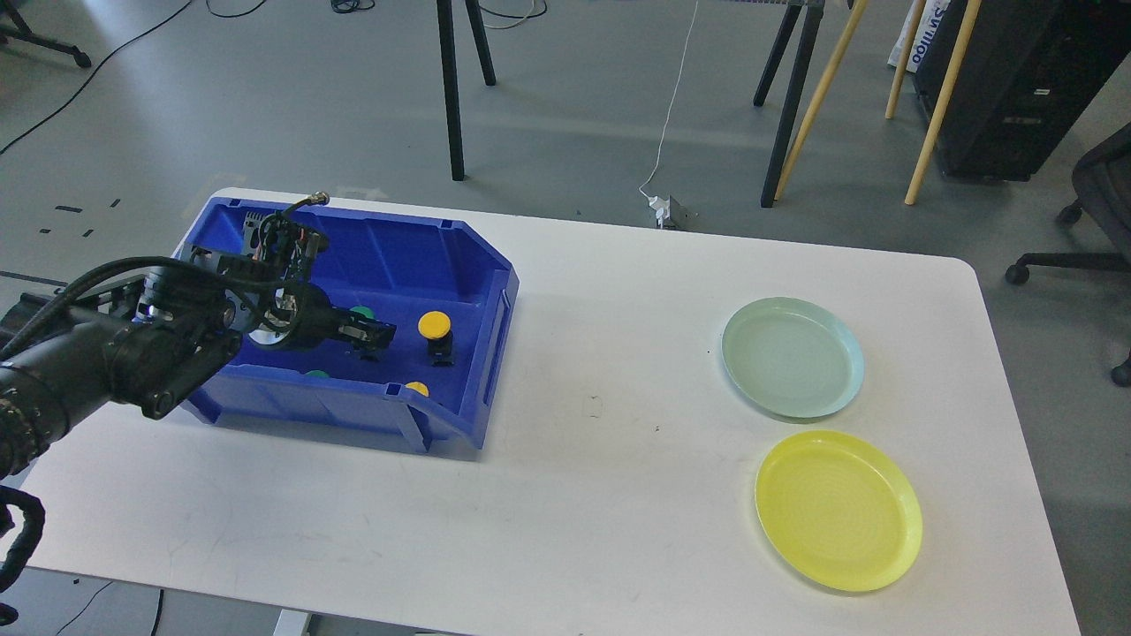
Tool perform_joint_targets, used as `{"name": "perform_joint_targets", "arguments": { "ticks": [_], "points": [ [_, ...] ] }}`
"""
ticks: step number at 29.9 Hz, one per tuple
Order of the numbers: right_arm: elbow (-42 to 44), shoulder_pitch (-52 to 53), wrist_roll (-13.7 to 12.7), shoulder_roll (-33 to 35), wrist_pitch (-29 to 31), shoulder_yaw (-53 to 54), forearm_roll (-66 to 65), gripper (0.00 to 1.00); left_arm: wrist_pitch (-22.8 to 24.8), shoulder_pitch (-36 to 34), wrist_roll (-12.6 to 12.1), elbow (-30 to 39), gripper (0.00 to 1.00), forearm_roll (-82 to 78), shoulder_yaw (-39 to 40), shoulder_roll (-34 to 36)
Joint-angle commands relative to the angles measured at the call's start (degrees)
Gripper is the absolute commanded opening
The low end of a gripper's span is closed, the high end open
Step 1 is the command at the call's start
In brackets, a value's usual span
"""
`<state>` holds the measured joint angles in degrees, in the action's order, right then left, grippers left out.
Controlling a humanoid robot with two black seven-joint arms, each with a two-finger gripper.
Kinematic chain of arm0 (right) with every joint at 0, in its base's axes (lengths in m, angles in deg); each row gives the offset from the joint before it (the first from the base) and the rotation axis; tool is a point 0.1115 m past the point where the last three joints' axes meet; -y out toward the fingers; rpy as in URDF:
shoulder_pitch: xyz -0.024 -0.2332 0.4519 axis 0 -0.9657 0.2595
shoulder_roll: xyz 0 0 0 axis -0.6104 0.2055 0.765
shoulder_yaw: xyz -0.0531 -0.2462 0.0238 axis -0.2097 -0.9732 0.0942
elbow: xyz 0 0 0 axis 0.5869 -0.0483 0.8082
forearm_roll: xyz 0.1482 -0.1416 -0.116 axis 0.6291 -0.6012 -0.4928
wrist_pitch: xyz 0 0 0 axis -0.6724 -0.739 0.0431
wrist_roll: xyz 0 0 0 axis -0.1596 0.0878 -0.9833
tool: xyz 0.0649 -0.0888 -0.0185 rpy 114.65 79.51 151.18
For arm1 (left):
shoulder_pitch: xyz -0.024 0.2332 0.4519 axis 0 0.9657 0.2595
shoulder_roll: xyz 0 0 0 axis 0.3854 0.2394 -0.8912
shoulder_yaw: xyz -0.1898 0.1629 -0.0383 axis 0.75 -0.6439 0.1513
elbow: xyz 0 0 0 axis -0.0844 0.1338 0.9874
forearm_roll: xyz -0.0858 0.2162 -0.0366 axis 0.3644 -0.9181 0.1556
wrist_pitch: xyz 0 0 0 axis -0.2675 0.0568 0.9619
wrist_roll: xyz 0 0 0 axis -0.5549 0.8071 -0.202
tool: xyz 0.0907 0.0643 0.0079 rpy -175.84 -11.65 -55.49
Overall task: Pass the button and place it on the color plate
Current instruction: 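Lower the left gripper into the bin onto a green-topped button and grasp, then lift the green-topped button out of the bin with the left gripper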
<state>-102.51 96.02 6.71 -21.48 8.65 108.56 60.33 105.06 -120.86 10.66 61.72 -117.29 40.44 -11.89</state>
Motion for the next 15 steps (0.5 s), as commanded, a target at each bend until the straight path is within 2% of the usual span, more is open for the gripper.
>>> {"name": "perform_joint_targets", "arguments": {
  "ticks": [1,5,7,9,15],
  "points": [
    [-0.1,-0.2,0.0,-0.1,0.0,0.0,0.0,0.98,0.0,0.0,0.1,-0.1,0.25,0.0,0.0,0.3],
    [-0.1,-0.2,0.0,-0.1,0.0,0.0,0.0,0.98,0.0,-0.2,0.4,-0.1,0.24,0.1,0.0,0.8],
    [0.0,-0.1,0.0,-0.3,0.0,0.0,0.0,0.98,0.0,-0.3,1.7,0.6,0.23,0.1,0.1,1.6],
    [0.0,0.2,0.0,-0.5,0.0,0.1,0.0,0.98,0.0,-0.3,2.3,1.9,0.23,0.1,0.4,5.2],
    [0.0,0.8,0.0,-1.0,0.0,0.2,-0.1,0.98,0.0,-1.3,3.4,15.0,0.23,5.5,1.2,17.3]
  ]
}}
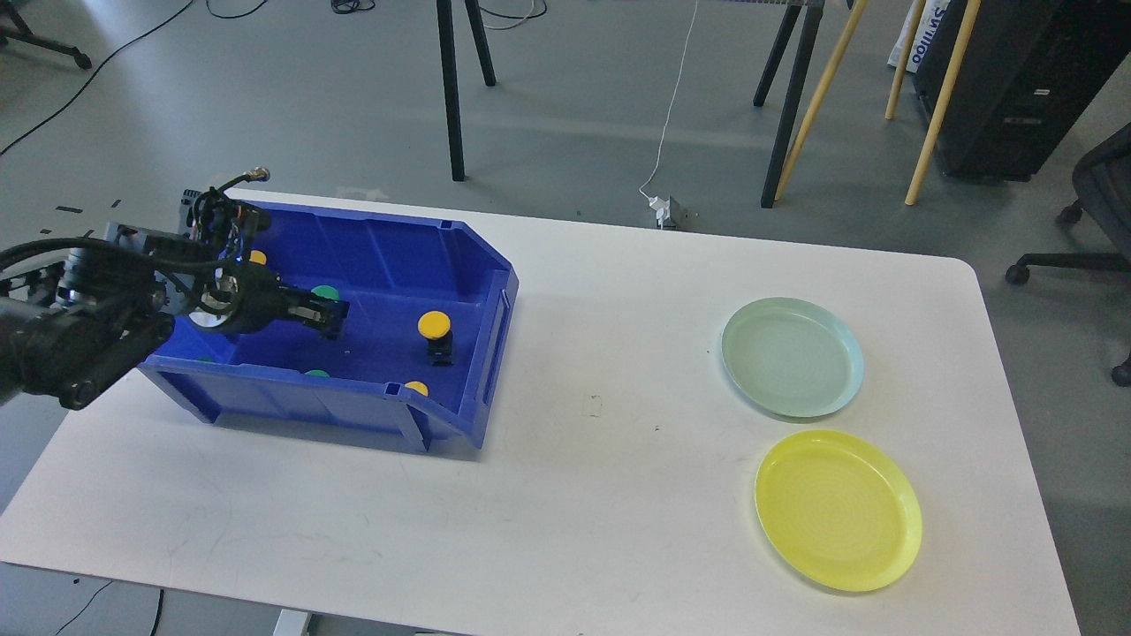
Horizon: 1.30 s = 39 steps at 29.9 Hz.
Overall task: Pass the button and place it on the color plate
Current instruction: 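Lift the green-topped button out of the bin with the left gripper, then bring the left gripper up and move the right gripper toward it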
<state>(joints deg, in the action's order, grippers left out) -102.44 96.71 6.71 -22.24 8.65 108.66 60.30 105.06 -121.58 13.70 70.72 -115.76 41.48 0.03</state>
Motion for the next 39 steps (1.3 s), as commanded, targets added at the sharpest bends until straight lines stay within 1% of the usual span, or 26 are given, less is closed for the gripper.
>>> {"name": "perform_joint_targets", "arguments": {
  "ticks": [1,4,8,9,11,13,15,20,25,28,30,31,34,37,39],
  "points": [
    [0.0,0.2,0.0,-0.4,0.0,0.2,0.1,0.98,0.0,-1.0,0.4,9.1,0.23,6.3,0.2,7.5],
    [-0.1,0.8,0.0,-1.5,0.0,0.3,0.1,0.98,0.0,-2.5,0.0,16.0,0.24,13.1,0.3,13.1],
    [-0.8,1.6,0.4,-2.0,0.0,0.8,0.1,0.98,0.0,-6.1,0.1,20.7,0.25,24.4,2.5,15.4],
    [-1.5,2.0,1.1,-2.2,0.0,0.9,0.2,0.98,0.0,-6.9,0.1,21.1,0.25,27.4,3.9,15.3],
    [-3.3,2.9,3.8,-2.6,0.0,0.9,0.1,0.98,0.0,-8.7,0.0,21.2,0.25,32.3,6.6,14.4],
    [-5.3,3.0,5.9,-2.8,0.0,0.9,0.1,0.98,0.0,-10.0,0.0,21.2,0.25,36.3,8.7,11.4],
    [-7.4,3.1,6.2,-4.2,0.0,0.9,0.1,0.98,0.0,-11.1,-0.2,20.9,0.25,40.3,10.2,7.3],
    [-13.6,4.3,6.2,-7.2,0.0,0.9,0.1,0.99,0.0,-15.8,-0.3,19.5,0.25,49.7,10.4,-1.3],
    [-18.9,4.3,5.8,-10.2,0.0,0.3,0.1,0.99,0.0,-17.6,-1.0,14.4,0.25,56.9,10.0,-11.9],
    [-21.0,4.0,5.6,-11.6,0.0,-0.1,0.1,0.99,0.0,-17.5,-1.3,10.8,0.25,57.9,10.2,-16.2],
    [-22.7,3.6,5.0,-12.5,0.0,-0.2,0.1,0.99,0.0,-17.5,-1.3,8.1,0.25,57.9,10.3,-19.2],
    [-23.5,3.6,4.8,-12.9,0.0,-0.4,0.1,0.99,0.0,-17.5,-1.3,6.6,0.25,57.9,10.5,-20.4],
    [-26.3,3.6,4.7,-13.7,-3.1,-2.1,0.1,0.99,0.0,-17.3,-1.2,2.5,0.25,58.1,10.6,-22.8],
    [-28.7,3.6,4.7,-15.1,-5.9,-2.3,0.2,0.99,0.0,-17.2,-1.1,1.2,0.25,58.2,10.6,-24.1],
    [-29.4,3.6,4.7,-15.8,-6.7,-2.3,0.2,0.99,0.0,-17.1,-1.0,1.1,0.25,58.2,10.6,-24.6]
  ]
}}
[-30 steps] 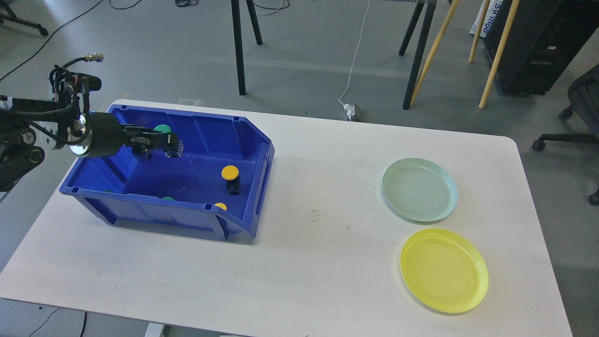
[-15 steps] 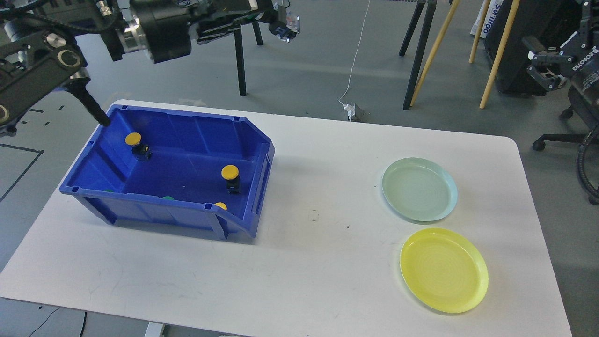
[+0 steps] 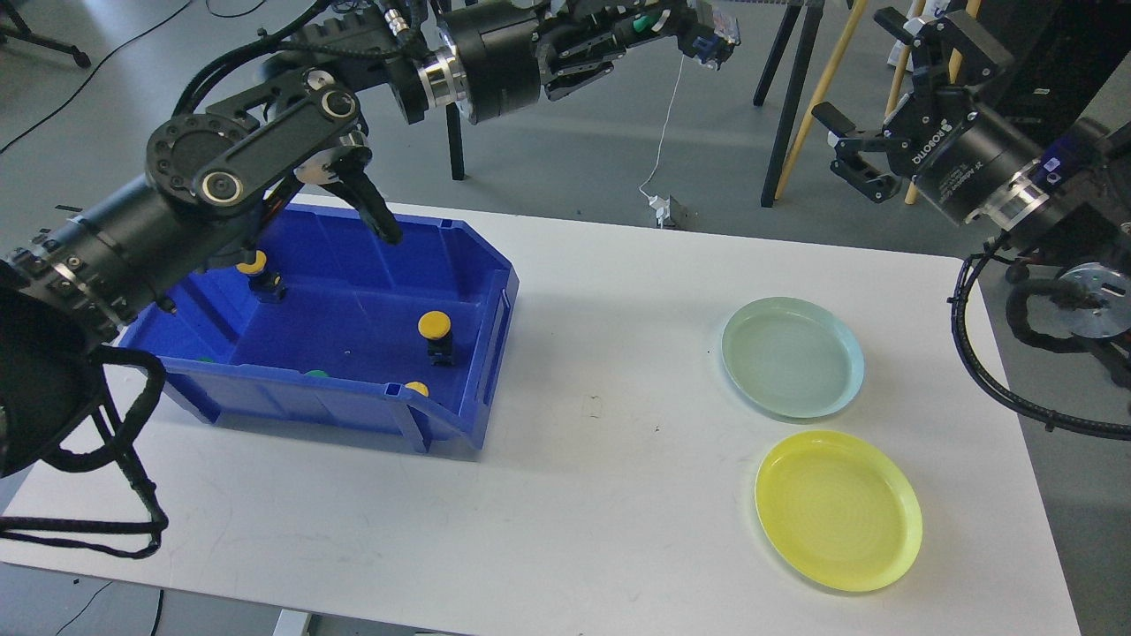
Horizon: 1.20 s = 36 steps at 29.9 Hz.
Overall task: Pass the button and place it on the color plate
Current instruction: 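Bring the left gripper up and move the right gripper toward it, then grasp the green-topped button with the right gripper and open the left gripper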
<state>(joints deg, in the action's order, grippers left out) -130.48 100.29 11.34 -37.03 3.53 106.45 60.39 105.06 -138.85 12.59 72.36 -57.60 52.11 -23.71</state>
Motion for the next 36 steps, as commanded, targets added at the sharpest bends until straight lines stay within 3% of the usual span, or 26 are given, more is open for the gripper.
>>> {"name": "perform_joint_targets", "arguments": {
  "ticks": [1,20,29,32,36],
  "points": [
    [-1.4,0.0,0.0,-1.1,-1.7,0.0,0.1,0.99,0.0,0.1,0.1,-0.6,0.25,0.0,0.0,-0.8],
    [-0.8,2.4,0.6,-7.5,-4.2,0.1,-0.1,0.96,0.0,0.3,0.1,-6.6,0.25,3.6,0.1,-9.0],
    [-1.0,2.6,0.9,-8.2,-6.7,-0.1,-1.0,0.63,0.0,0.3,0.1,-7.5,0.25,3.7,0.1,-9.6],
    [-0.9,2.5,0.6,-8.3,-6.8,-0.1,-2.4,0.41,0.0,0.3,0.0,-7.5,0.25,5.0,0.1,-9.6],
    [-1.3,2.6,0.6,-8.3,-6.6,-0.1,-3.2,0.30,0.0,0.3,-0.1,-7.5,0.25,6.0,-0.1,-9.7]
  ]
}}
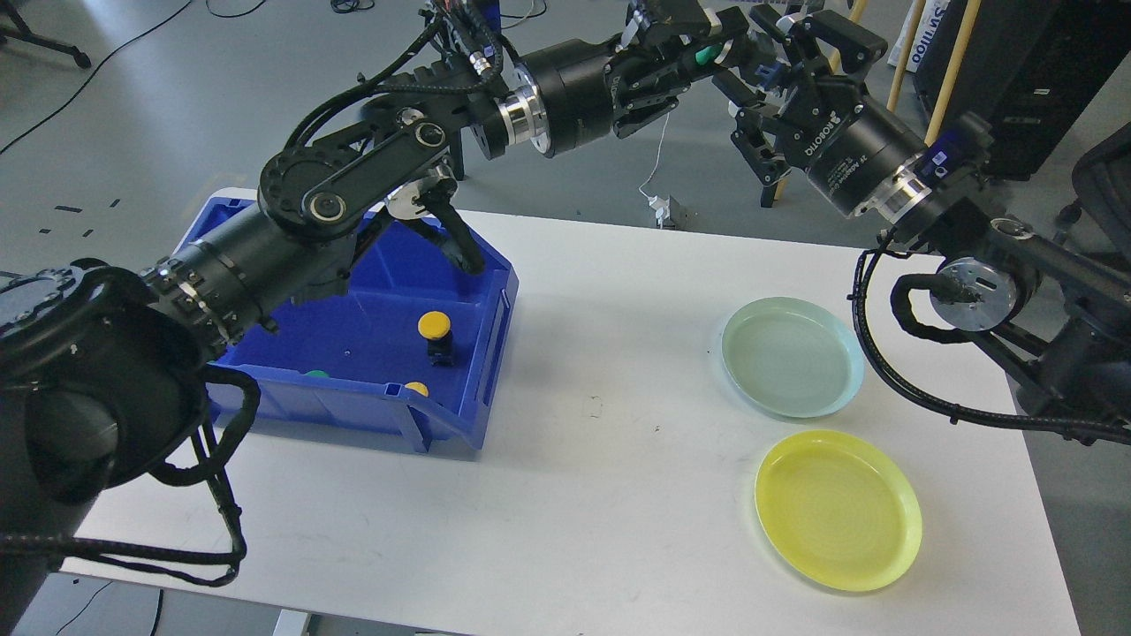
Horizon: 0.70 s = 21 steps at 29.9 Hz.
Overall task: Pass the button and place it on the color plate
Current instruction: 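Grasp the green-topped button with the right gripper and open the left gripper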
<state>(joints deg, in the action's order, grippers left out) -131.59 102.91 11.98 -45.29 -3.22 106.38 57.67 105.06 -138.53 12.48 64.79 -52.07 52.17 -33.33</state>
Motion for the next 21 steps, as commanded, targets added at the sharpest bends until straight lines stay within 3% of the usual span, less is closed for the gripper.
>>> {"name": "perform_joint_targets", "arguments": {
  "ticks": [1,7,19,21],
  "points": [
    [-0.2,0.0,0.0,-0.1,0.2,0.0,-0.5,0.28,0.0,0.0,-0.1,-0.1,0.25,0.5,-0.1,-0.1],
    [0.2,0.4,0.4,-0.4,0.2,0.0,-0.5,0.09,0.0,0.0,-0.1,0.0,0.25,0.6,-0.1,-0.2],
    [0.5,0.5,0.4,-0.5,0.0,-0.1,-0.8,0.09,0.0,0.2,-0.1,-0.1,0.25,0.5,-0.3,-0.3],
    [0.5,0.5,0.4,-0.5,-0.1,0.0,-0.8,0.17,0.0,0.2,-0.1,-0.1,0.25,0.5,-0.3,-0.3]
  ]
}}
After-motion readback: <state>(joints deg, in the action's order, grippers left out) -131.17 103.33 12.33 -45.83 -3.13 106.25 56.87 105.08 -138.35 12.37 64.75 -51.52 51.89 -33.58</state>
